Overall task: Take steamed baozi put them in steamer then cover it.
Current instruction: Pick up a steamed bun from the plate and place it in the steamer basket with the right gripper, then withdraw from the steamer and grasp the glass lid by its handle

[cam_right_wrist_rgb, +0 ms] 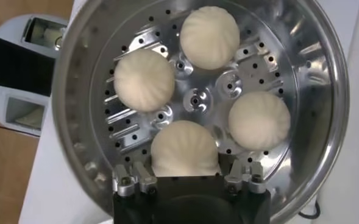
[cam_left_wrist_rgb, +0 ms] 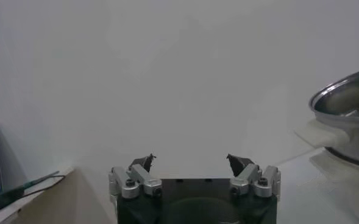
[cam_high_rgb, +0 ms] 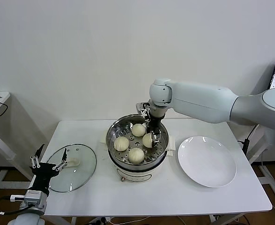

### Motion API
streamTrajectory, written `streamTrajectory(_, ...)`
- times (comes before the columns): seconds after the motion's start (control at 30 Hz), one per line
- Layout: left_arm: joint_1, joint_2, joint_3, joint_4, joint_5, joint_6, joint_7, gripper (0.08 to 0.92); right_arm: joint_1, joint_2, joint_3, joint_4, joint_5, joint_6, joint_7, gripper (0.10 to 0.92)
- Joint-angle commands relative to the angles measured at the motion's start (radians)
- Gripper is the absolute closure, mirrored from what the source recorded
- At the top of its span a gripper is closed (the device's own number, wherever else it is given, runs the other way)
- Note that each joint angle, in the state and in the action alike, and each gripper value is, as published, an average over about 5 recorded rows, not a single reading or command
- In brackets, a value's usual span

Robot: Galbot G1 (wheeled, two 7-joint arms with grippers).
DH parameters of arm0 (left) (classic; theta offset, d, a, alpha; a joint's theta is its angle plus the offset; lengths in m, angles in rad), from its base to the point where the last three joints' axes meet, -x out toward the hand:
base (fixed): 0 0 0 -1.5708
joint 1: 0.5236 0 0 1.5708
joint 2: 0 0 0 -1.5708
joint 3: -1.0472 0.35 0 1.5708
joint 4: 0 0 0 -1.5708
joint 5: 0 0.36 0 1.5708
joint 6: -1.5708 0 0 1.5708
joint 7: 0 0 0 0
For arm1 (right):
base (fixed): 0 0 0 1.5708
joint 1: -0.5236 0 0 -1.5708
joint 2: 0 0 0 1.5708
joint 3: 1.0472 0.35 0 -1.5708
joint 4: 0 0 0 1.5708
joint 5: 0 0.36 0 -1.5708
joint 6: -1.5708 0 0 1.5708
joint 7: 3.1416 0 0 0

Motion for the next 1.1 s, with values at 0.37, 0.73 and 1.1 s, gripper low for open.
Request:
streamTrajectory(0.37,0.003,-0.004,0.006,-0.006,0.001,0.003,-0.002,0.177,-0.001,-0.058,0.066,0.004,-0.009,0.003,-0.009,0.213)
streamTrajectory(0.73,0.001,-0.01,0.011,-0.009,0.009,0.007,-0.001,0.177,0.027,-0.359,0.314,0.15,0.064,0.008,-0.056,0.203)
streamTrajectory(1.1,-0.003,-0.014,0.018,-0.062,-0.016,0.06,0.024,0.177,-0.479,-0.692,0.912,0.368,0.245,0.155,0.433,0.203)
